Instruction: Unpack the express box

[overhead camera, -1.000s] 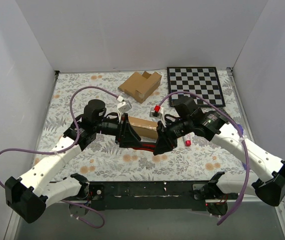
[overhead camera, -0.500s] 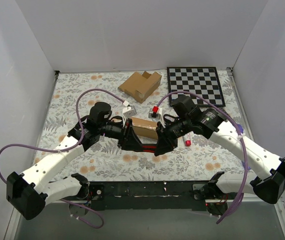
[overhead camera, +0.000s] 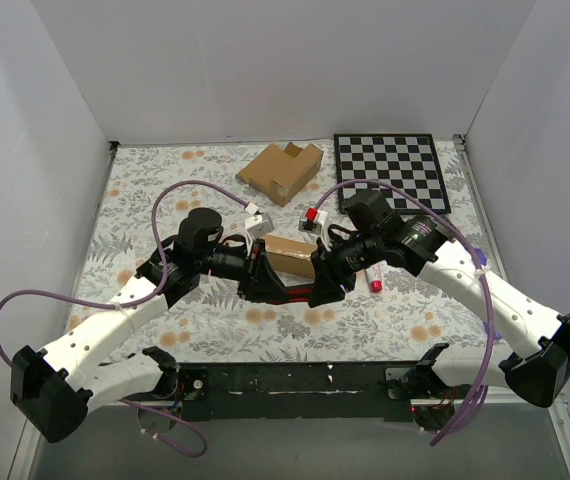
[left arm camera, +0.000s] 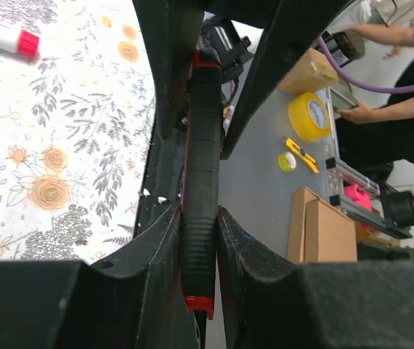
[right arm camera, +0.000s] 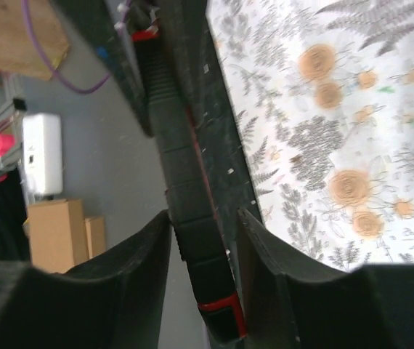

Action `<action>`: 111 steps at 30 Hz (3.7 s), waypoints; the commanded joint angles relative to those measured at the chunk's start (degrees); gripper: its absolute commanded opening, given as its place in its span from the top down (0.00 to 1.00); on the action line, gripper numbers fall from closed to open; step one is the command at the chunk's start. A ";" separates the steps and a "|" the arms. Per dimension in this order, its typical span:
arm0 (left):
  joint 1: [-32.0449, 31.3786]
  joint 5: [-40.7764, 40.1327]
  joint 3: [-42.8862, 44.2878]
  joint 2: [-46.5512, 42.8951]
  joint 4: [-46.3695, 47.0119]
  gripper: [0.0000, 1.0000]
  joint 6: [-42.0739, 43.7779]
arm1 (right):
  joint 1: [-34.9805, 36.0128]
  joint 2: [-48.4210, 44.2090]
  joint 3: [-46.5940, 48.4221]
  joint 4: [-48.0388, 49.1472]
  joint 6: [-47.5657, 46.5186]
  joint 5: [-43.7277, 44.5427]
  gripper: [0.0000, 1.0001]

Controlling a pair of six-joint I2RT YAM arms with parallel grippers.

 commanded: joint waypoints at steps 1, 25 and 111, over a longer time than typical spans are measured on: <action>-0.96 -5.12 -2.12 -4.30 9.83 1.00 -7.07 | -1.92 -1.85 2.10 9.58 5.77 7.52 0.50; -0.96 -19.20 -19.43 -6.77 58.08 1.00 -36.86 | -2.71 -30.86 -31.03 60.92 39.53 31.61 0.09; -0.52 -34.65 -11.79 -7.03 34.20 0.19 -28.70 | -3.94 -31.65 -23.47 42.57 29.25 43.01 0.99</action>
